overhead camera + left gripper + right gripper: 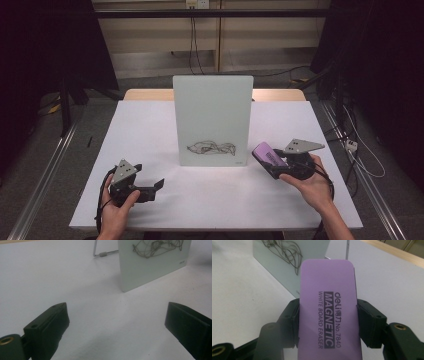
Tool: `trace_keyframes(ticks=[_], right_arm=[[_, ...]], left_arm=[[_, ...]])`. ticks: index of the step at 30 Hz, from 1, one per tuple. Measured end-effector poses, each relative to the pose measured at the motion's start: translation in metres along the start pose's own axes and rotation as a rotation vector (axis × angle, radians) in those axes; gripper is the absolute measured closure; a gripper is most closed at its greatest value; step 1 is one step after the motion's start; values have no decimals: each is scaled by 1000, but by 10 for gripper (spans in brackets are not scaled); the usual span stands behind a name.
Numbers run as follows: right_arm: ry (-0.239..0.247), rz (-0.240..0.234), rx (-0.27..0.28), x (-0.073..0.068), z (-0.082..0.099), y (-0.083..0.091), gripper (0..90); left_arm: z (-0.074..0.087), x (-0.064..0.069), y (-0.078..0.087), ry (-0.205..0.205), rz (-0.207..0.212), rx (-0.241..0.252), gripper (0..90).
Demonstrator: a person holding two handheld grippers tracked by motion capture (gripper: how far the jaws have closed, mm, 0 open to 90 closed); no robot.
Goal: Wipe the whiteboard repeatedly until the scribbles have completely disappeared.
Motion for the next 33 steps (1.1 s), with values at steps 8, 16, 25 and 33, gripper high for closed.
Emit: trace_keyframes(ticks=[8,16,25,33], right_arm=[[28,-22,48,-15,-10,-4,414],[99,-45,74,-30,-19,-13,414],[160,-51,112,-41,-31,-24,414],[222,-37,147,-46,-40,-33,414]], left_arm=[[1,-1,0,10,6,-6,52],[1,-2,2,10,-3,3,52],[2,-3,4,17,-12,7,52],[3,-3,5,12,-11,1,52]])
Point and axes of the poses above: each handheld gripper's, and its own axes: y roughly backward along the jaws, z roughly out of its underside, x roughly to its right, the point moved 4 cm from there along -y, roughly forward along the jaws, and after that the axes turned 3 degrees about x, right-handed, at the moved point
